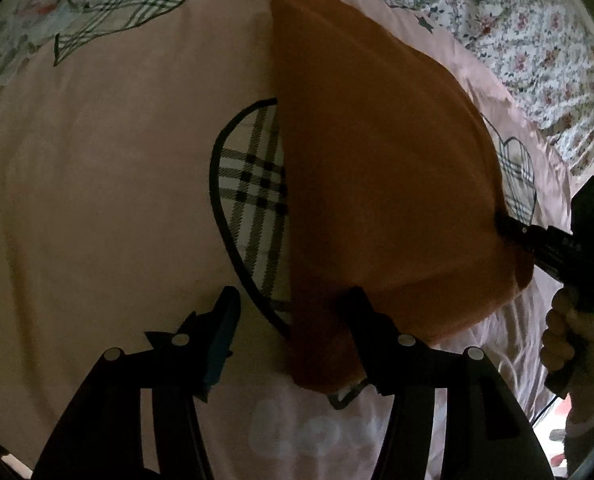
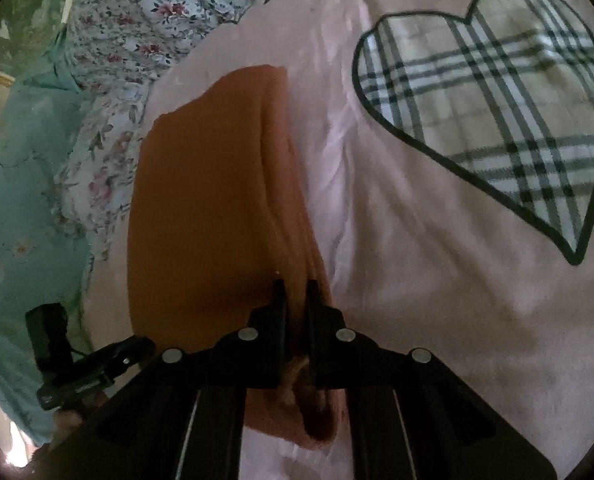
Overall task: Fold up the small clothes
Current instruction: 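Lower the folded bundle onto the sheet and open the right gripper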
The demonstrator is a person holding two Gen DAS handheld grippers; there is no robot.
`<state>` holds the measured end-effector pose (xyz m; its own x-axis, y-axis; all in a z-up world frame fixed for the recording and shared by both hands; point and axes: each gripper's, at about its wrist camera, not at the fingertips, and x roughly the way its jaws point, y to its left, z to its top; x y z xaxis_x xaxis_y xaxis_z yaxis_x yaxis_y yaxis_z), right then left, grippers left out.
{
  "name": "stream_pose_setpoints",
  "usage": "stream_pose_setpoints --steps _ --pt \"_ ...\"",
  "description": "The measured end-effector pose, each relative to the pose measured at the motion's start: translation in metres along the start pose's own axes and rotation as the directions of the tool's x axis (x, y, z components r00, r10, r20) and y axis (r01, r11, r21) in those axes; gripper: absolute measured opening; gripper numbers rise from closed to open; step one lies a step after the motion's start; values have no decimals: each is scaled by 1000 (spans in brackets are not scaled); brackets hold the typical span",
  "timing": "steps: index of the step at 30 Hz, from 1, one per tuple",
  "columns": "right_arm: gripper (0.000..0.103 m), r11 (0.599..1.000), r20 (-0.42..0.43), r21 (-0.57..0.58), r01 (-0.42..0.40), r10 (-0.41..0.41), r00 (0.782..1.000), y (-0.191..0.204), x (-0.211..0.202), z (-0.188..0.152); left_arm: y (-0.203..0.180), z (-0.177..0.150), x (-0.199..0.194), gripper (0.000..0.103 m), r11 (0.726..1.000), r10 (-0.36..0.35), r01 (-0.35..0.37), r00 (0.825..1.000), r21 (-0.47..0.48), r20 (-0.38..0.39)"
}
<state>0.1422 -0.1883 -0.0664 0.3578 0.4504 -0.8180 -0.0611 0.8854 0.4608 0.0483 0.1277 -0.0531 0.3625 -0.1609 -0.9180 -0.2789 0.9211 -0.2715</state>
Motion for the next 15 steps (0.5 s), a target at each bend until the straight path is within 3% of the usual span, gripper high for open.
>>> stream_pose_setpoints --steps 4,7,12,15 --pt "9 1000 -2 -9 8 -8 1000 2 -1 1 -1 -2 -5 57 1000 14 -14 1000 -6 6" --pt "20 999 -2 -5 39 -39 999 7 -10 3 -9 -2 -20 53 1000 15 -16 999 15 41" --pt "21 997 136 -68 34 -25 990 29 -48 9 -19 8 -46 53 994 -110 106 985 35 134" --pt "21 993 85 -115 -13 23 996 48 -34 21 -31 20 -46 53 986 -163 157 975 53 149"
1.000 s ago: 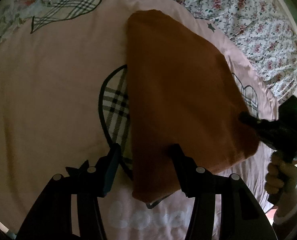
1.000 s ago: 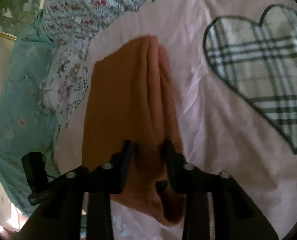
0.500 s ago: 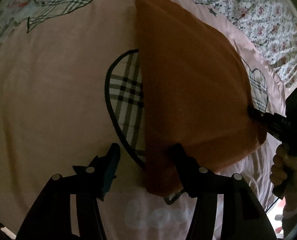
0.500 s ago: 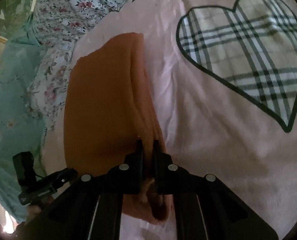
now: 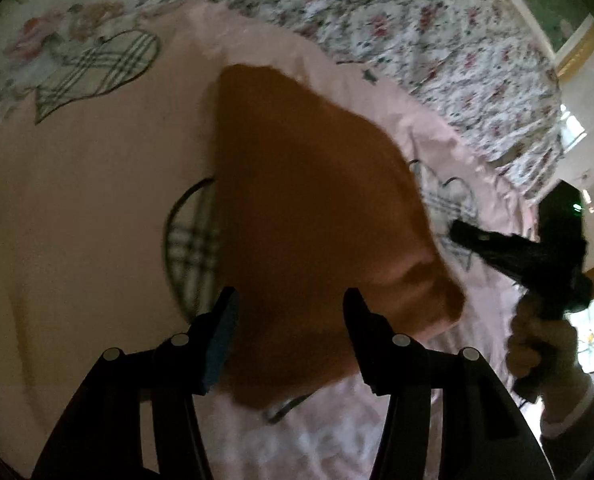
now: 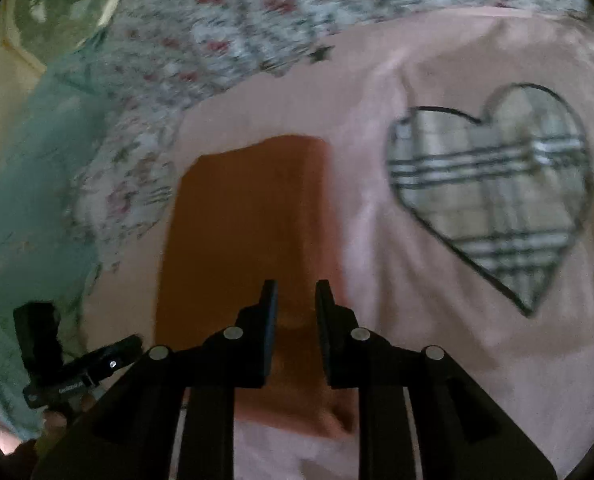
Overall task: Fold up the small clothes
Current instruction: 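Lower the folded bundle onto the sheet and open the right gripper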
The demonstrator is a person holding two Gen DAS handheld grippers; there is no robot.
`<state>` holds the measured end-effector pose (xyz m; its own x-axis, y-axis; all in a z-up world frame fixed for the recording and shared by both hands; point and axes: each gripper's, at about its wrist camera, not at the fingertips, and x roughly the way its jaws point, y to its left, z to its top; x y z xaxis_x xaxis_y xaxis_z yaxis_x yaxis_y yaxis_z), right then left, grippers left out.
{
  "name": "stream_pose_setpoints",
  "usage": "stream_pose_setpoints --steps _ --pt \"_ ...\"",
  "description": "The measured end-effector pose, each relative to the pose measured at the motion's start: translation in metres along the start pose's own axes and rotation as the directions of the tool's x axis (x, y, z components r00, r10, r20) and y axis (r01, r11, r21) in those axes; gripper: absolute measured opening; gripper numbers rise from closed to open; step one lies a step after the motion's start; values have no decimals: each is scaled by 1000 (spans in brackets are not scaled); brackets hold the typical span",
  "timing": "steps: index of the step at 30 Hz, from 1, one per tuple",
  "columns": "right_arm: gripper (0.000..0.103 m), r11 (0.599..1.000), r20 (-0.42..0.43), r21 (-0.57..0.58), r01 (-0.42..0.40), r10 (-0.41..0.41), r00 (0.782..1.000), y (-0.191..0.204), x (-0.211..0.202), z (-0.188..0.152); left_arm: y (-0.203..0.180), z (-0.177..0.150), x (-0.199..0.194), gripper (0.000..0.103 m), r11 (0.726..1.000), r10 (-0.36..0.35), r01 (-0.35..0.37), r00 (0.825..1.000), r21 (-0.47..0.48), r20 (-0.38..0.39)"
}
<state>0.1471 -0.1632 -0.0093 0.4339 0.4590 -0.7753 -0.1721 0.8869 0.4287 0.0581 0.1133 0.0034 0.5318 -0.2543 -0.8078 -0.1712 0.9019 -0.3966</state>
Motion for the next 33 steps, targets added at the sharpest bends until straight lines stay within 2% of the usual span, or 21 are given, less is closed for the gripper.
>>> stream_pose_setpoints --steps 3,5,7,10,13,16,19,22,24,26,28,31,33 --pt "21 999 -23 -44 -5 4 1000 11 22 8 -7 5 13 53 998 -57 58 998 19 -18" --pt "21 999 -54 -32 7 -9 998 8 39 11 -4 5 32 51 1000 -22 22 998 10 -57" --pt "19 999 -84 -10 48 -49 995 -4 54 13 3 3 45 40 1000 -13 13 997 2 -72" --pt "12 999 -99 36 36 -32 995 -20 62 13 9 4 50 37 1000 -25 24 996 -13 -85" --pt "12 998 -99 46 37 -32 995 -20 57 13 9 4 47 37 1000 -22 23 996 2 -90" --pt "15 998 -93 40 50 -46 995 -9 42 9 6 -2 34 38 1000 -15 17 997 26 -77" --pt "15 999 -56 3 38 -38 998 10 14 -8 0 -10 16 38 997 -56 59 997 56 -61" --pt "15 998 -60 -40 40 -42 997 23 0 -31 -6 -20 9 39 992 -92 98 993 83 -73" --pt "17 996 -87 -65 61 -67 994 24 1 -45 -7 -28 15 40 992 -65 76 993 105 -100" --pt "18 989 -138 -60 133 -140 981 14 12 -59 -2 -36 25 40 993 -40 53 991 101 -128" --pt "18 985 -155 -36 168 -172 973 1 17 -66 5 -45 32 39 995 -24 37 990 92 -137" --pt "18 988 -148 17 154 -149 978 -9 14 -70 1 -48 26 39 995 10 3 993 102 -119" --pt "18 989 -141 1 148 -146 979 -6 9 -70 -3 -50 21 40 993 47 -36 993 110 -104"
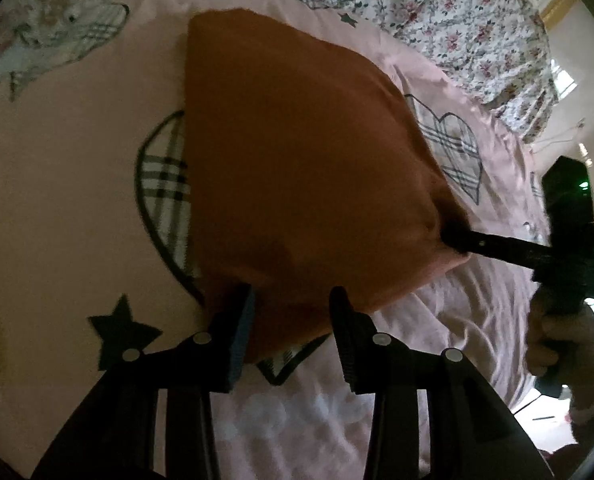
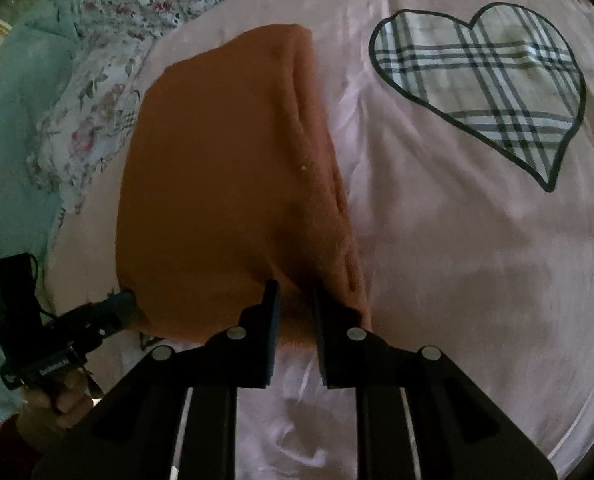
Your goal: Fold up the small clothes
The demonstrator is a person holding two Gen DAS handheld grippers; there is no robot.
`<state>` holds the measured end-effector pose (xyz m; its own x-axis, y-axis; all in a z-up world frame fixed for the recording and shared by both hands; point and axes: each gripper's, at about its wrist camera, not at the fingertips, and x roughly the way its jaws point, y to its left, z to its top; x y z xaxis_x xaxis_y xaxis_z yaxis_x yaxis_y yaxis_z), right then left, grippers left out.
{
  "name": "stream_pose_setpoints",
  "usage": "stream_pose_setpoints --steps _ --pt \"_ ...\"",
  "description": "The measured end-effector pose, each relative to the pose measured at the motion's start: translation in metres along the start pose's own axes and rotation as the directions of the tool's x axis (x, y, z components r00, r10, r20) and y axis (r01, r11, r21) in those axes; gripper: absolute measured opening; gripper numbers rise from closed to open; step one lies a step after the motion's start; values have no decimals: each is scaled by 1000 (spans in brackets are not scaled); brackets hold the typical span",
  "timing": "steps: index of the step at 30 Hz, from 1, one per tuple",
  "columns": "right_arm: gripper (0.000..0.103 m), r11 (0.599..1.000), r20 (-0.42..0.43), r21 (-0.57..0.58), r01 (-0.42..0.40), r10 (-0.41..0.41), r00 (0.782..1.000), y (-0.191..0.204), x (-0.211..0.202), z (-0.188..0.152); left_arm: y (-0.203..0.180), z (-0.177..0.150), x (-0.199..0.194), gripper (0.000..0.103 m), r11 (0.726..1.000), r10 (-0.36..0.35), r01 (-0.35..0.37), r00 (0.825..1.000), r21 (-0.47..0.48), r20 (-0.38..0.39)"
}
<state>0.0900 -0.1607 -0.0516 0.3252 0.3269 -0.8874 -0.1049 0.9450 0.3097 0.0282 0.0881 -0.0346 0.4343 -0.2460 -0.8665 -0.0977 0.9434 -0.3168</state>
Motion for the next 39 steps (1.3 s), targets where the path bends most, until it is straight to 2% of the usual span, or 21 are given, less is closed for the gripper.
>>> stream_pose_setpoints --steps 4,8,11,17,19,21,22,26,33,39 --pt "19 999 14 -24 -23 23 1000 4 -14 -2 -4 -5 -11 50 997 64 -63 998 -36 13" --pt "29 999 40 -24 -32 33 999 5 -33 -9 -7 -12 -26 50 992 109 -106 993 -69 37" --pt "30 999 43 -40 -36 38 998 7 -44 -18 -6 -21 -40 56 987 129 -123 990 -108 56" --pt "34 997 45 -52 -50 52 998 11 -55 -37 -16 -43 -57 63 974 212 -205 975 -96 68" --pt "36 997 40 -61 -53 56 998 11 -58 -43 -21 -52 -64 70 968 239 -231 968 -94 74" --pt "42 996 42 -75 -54 57 997 13 -62 -51 -26 -61 -69 73 963 263 -256 961 -86 81" --pt "49 995 45 -85 -52 56 997 14 -65 -56 -29 -66 -71 76 959 277 -270 958 -81 79" --pt "65 990 56 -135 -42 50 997 20 -73 -71 -40 -86 -75 77 947 320 -316 945 -62 69" --pt "76 971 77 -240 -9 29 997 32 -84 -98 -52 -112 -84 83 920 392 -390 917 -36 74" --pt "81 958 36 -286 3 8 999 39 -78 -117 -46 -114 -86 83 903 429 -427 900 -41 75"
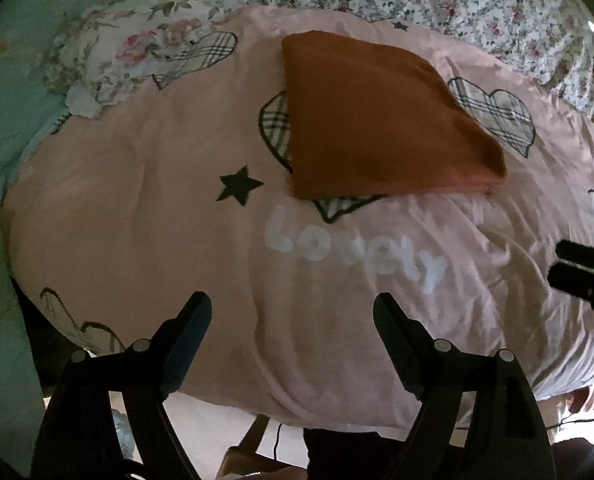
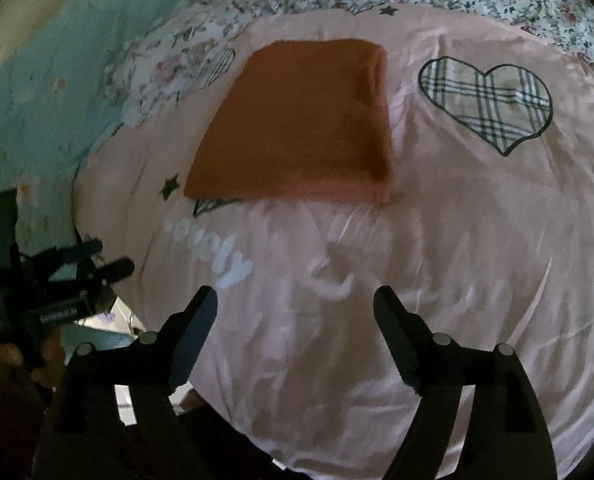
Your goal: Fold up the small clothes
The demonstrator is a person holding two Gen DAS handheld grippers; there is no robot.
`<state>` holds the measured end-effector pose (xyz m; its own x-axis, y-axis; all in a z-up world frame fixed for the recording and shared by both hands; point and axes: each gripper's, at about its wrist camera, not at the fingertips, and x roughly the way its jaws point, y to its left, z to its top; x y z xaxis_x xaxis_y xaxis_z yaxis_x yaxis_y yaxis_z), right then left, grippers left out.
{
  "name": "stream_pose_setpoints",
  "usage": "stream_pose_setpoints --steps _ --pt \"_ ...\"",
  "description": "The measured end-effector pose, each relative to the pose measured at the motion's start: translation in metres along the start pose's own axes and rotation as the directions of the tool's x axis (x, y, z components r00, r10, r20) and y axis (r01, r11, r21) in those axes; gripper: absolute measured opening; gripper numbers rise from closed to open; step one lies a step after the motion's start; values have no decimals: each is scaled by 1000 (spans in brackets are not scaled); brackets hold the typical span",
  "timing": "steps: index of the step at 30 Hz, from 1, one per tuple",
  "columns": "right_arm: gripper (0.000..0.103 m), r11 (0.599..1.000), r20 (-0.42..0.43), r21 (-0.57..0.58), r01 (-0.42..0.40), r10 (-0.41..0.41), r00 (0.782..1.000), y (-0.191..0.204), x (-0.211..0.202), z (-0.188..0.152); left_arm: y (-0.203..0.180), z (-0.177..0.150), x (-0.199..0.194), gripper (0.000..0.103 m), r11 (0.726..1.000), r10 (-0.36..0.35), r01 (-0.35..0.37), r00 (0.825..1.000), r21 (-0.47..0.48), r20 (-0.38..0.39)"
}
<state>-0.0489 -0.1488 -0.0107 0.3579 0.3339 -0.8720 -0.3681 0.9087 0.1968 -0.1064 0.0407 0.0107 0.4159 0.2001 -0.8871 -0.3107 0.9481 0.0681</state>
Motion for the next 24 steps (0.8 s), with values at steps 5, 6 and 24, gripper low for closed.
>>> stream_pose_setpoints --steps 5,6,24 --pt "84 999 -5 -33 15 -15 1000 7 3 2 4 12 5 83 1000 10 -10 1000 -7 9" --pt "85 999 -4 -36 21 -21 1000 8 4 4 4 15 6 83 1000 10 -10 1000 -9 12" --pt "93 990 20 -115 77 -75 997 15 14 57 7 66 14 84 1000 23 -22 997 -19 70"
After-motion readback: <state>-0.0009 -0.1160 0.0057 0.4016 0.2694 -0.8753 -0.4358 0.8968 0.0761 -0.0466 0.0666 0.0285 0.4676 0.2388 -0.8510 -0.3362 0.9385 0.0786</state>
